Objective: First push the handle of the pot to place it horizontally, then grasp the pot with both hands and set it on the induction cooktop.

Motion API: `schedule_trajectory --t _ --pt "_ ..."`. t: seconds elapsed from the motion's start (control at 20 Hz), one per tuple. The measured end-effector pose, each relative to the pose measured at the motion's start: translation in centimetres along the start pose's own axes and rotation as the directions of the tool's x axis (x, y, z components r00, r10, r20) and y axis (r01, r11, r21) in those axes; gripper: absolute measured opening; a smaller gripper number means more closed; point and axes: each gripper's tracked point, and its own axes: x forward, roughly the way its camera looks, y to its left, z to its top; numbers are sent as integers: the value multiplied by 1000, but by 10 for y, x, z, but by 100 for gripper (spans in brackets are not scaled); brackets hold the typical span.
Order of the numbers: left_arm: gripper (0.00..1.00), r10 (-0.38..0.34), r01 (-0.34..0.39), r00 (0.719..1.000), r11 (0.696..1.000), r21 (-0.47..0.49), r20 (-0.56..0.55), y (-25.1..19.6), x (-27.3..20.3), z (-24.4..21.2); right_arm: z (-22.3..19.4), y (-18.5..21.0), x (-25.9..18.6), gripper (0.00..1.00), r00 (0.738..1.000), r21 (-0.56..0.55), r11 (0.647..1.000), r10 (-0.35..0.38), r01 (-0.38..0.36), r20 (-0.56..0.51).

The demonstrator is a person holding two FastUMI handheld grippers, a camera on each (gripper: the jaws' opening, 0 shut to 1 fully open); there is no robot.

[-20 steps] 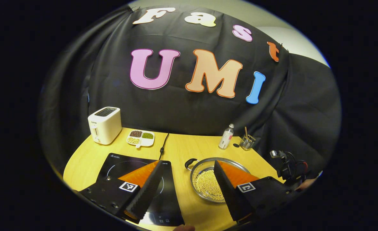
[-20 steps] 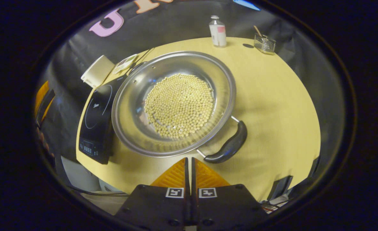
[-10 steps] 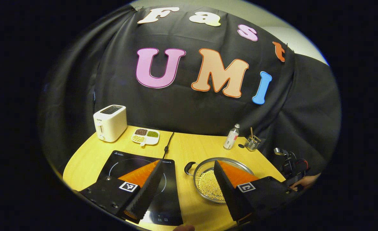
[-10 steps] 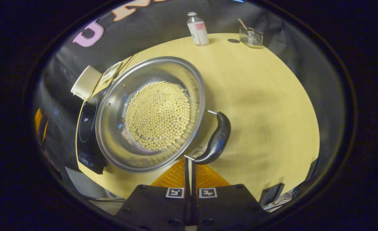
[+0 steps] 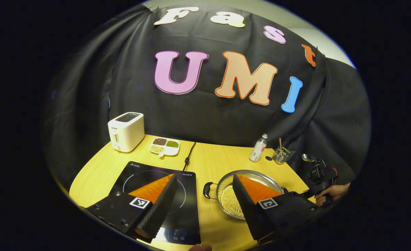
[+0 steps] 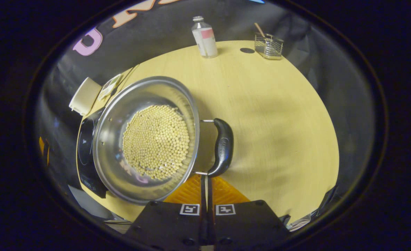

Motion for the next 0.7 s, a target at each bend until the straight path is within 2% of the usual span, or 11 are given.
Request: schedule_trajectory --t 0.05,0.1,0.2,0.4,0.55,0.6,0.65,0.7 --pt "96 3 -3 1000 1000 1 -3 0 1 0 3 -1 2 3 1000 4 1000 -2 2 1" --pt "100 6 -6 1000 1000 0 -6 0 2 -2 5 -2 3 3 1000 2 1000 -5 5 0" --pt "96 6 -6 1000 1000 -4 -12 -1 6 -4 11 -4 6 3 1000 -17 1000 -17 17 -2" --pt "96 8 -8 999 1000 -5 -42 -4 15 -10 25 -9 10 3 999 -74 996 -43 44 14" --pt "96 4 -5 997 1000 -2 -79 -10 24 -18 31 -10 11 3 998 -80 995 -53 54 16" --pt "97 3 -3 996 1000 -1 -90 -12 28 -21 30 -10 9 0 998 -81 995 -53 55 17" --pt "97 0 0 994 1000 -2 -107 -14 33 -27 31 -9 5 3 998 -81 995 -52 54 28" --pt "96 -5 4 992 1000 -7 -126 -18 35 -32 32 -10 1 0 998 -83 995 -57 60 41"
